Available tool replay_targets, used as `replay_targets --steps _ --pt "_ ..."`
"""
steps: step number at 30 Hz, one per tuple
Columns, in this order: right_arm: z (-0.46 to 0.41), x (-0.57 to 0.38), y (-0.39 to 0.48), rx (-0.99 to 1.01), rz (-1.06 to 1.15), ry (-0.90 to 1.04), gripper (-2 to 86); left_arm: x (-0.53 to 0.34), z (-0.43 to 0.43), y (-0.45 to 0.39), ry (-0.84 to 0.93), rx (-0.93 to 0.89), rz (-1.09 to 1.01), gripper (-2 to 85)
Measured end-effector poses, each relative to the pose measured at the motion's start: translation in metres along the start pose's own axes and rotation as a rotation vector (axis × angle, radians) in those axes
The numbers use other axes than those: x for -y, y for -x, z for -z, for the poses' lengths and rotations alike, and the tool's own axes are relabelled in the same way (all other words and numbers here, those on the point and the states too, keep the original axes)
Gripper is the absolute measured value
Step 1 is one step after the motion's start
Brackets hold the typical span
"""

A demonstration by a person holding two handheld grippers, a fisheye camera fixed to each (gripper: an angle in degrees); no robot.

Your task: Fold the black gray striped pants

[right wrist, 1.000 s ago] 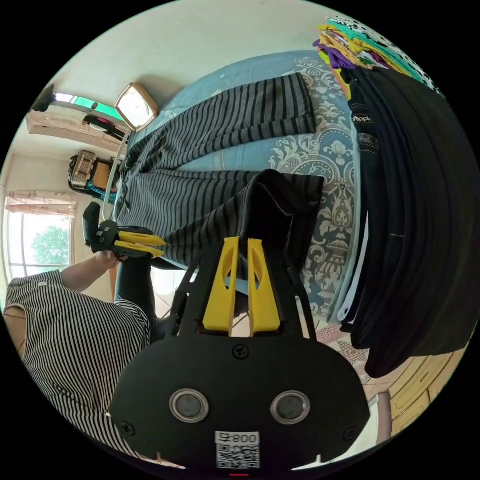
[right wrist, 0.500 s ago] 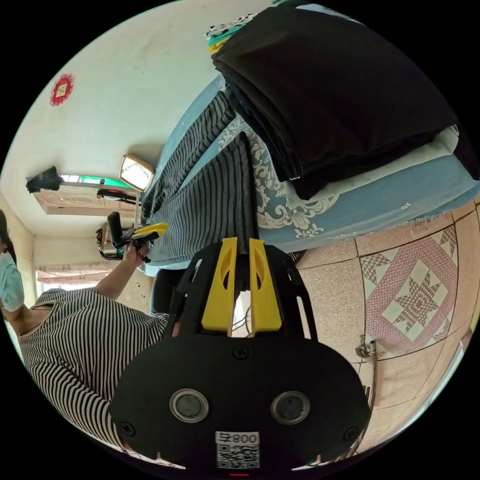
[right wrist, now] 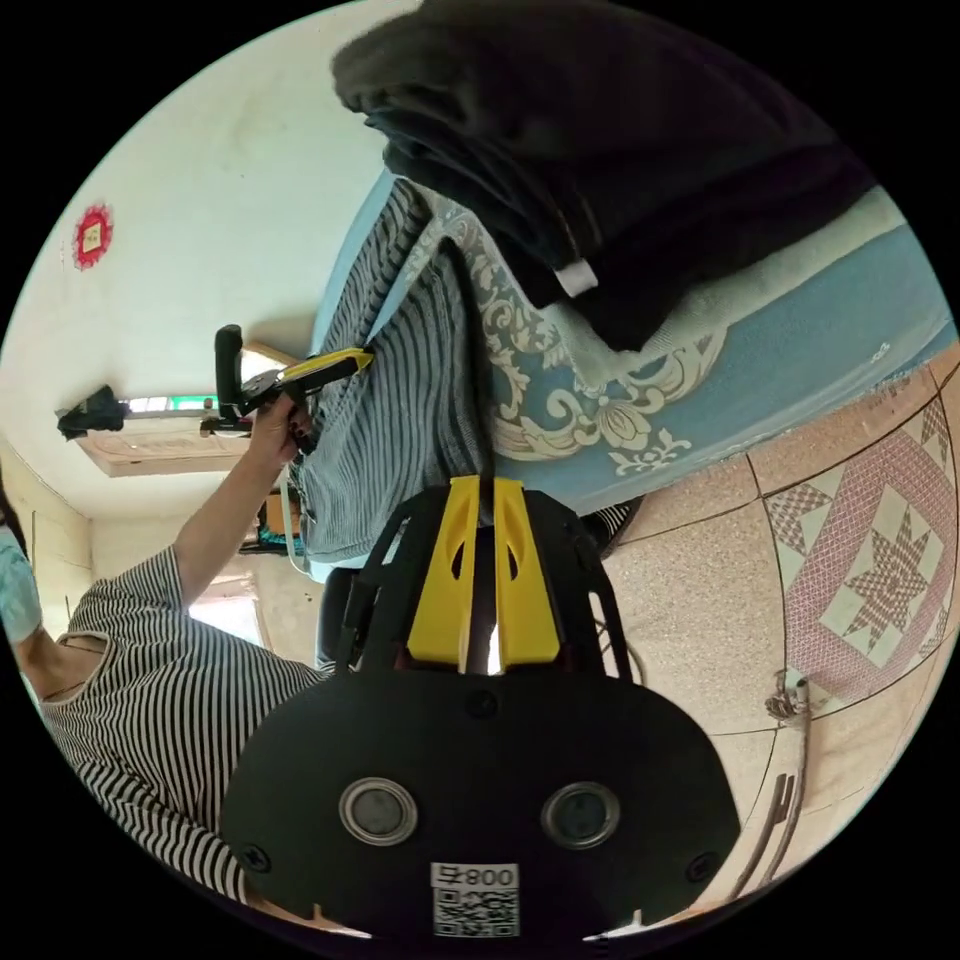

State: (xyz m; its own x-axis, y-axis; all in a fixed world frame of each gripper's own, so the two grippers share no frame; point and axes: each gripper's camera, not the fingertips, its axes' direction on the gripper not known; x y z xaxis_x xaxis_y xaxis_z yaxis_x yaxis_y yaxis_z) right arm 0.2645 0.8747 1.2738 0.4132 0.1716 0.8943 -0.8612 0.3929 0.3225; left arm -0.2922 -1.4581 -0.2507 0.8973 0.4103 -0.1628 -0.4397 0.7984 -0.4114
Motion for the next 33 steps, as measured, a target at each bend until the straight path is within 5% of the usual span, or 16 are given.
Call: replay_targets --steps 6,11,18,26,33 --pt "0.035 0.006 0.050 0.009 0.158 -0.080 0.6 -0.007 0.029 0.025 -0.153 -0.002 0.085 2.2" --pt "-0.001 0.021 0.059 -0.153 0.100 -0.003 0.1 -0.010 -0.025 0.039 -0.018 0.003 0.127 4.3" --pt "0.000 -0.005 0.131 -0.336 0.202 -0.145 0.0 -0.103 0.001 0.055 -0.249 -0.051 0.234 4.4" --pt "-0.155 0.031 0.276 -0.669 0.636 0.032 0.0 -0.265 -0.050 0.093 -0.140 0.149 0.578 1.3" --pt "-0.216 0.026 0.302 -0.843 0.675 0.020 0.2 -0.307 -0.129 0.128 -0.113 0.005 0.646 0.6"
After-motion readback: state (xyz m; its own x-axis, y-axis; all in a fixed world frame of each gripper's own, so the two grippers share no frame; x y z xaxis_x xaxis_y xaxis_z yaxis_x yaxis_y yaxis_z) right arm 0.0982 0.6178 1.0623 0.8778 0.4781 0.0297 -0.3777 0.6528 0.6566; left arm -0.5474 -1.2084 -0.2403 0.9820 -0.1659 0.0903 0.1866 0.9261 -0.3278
